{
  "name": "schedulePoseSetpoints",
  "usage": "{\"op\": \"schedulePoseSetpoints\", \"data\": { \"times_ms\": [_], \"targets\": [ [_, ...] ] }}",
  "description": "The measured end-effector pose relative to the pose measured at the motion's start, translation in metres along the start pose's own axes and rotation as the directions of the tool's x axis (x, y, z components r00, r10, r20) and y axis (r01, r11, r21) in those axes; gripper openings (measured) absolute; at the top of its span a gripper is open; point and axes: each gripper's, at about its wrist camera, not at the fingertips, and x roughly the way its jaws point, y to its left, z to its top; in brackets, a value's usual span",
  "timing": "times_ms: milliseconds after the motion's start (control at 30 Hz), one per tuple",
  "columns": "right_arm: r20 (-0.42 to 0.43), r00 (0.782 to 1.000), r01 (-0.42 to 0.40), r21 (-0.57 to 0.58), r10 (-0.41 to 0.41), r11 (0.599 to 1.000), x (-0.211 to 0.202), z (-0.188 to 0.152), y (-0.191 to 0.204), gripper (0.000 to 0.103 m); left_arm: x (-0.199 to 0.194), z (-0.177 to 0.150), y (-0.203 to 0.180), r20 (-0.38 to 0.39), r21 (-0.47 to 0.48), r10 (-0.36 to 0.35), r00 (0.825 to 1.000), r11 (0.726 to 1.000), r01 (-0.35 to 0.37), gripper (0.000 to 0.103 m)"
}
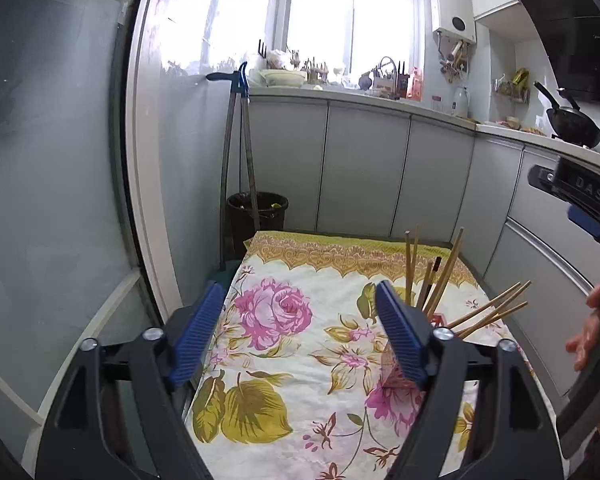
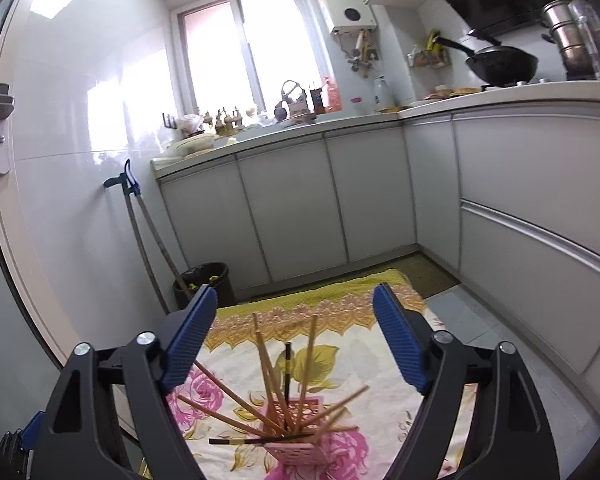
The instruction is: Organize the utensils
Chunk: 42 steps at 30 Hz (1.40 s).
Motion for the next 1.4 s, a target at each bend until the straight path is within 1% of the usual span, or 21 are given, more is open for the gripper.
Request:
{"op": "schedulePoseSetpoints", "data": {
  "times_ms": [33,67,133,167,200,267,300,367,433,567,700,767,1000,1267,1400],
  "targets": [
    [-0.002,1.0,0.03,-0.008,-0.03,1.0,-0.016,0.0,-0.006,0.093,-0.01,0.002,-0.005,0.018,-0.001,-0.008,1.0,1.0,0.008,0.09],
    [0.0,0.998,0.06,-0.016,-0.06,0.998,-0.032,-0.001,-0.014,0.097,-0.022,0.005,-0.011,0.039,0.005,-0.012,0.999,1.0,0.012,0.096],
    [0.008,0.987,0.161,-0.01,-0.16,0.987,-0.063,-0.006,-0.03,0.096,-0.048,0.007,-0.026,0.075,0.029,-0.003,0.997,1.0,0.001,0.096],
    [-0.002,0.979,0.202,-0.006,-0.202,0.979,-0.077,-0.008,-0.039,0.096,-0.061,0.006,-0.033,0.083,0.04,-0.011,0.997,0.999,0.008,0.096],
    [-0.04,0.972,0.231,-0.009,-0.231,0.973,-0.088,-0.011,-0.048,0.096,-0.072,0.006,-0.041,0.076,0.053,-0.036,0.996,0.998,0.032,0.096],
    [-0.123,0.962,0.246,-0.001,-0.244,0.969,-0.108,-0.016,-0.065,0.096,-0.094,0.008,-0.057,0.053,0.087,-0.078,0.996,0.993,0.074,0.096],
    [-0.139,0.958,0.255,0.022,-0.249,0.967,-0.121,-0.019,-0.074,0.096,-0.106,0.008,-0.064,0.052,0.099,-0.084,0.995,0.992,0.078,0.096],
    [-0.138,0.955,0.271,0.046,-0.263,0.961,-0.148,-0.026,-0.088,0.096,-0.132,0.008,-0.075,0.069,0.108,-0.094,0.993,0.99,0.086,0.096],
    [-0.115,0.944,0.317,0.043,-0.311,0.947,-0.173,-0.031,-0.096,0.096,-0.157,0.009,-0.082,0.085,0.105,-0.094,0.992,0.991,0.085,0.096],
    [-0.095,0.927,0.364,-0.001,-0.363,0.931,-0.205,-0.038,-0.101,0.096,-0.19,0.01,-0.09,0.082,0.076,-0.093,0.992,0.993,0.087,0.096],
    [-0.084,0.927,0.364,-0.027,-0.365,0.931,-0.224,-0.043,-0.098,0.096,-0.207,0.009,-0.091,0.074,0.052,-0.068,0.995,0.997,0.064,0.096],
    [-0.082,0.929,0.358,-0.05,-0.361,0.932,-0.229,-0.046,-0.092,0.096,-0.213,0.008,-0.091,0.073,0.046,-0.068,0.995,0.997,0.065,0.096],
    [-0.075,0.928,0.359,-0.091,-0.366,0.929,-0.243,-0.052,-0.08,0.096,-0.236,0.008,-0.086,0.119,0.024,-0.06,0.991,0.998,0.057,0.096],
    [-0.056,0.93,0.356,-0.102,-0.363,0.929,-0.251,-0.051,-0.076,0.096,-0.24,0.007,-0.082,0.119,0.014,-0.057,0.991,0.998,0.056,0.096],
    [-0.058,0.933,0.348,-0.099,-0.354,0.932,-0.252,-0.05,-0.077,0.096,-0.241,0.007,-0.083,0.121,0.026,-0.047,0.992,0.999,0.044,0.096]
  ]
}}
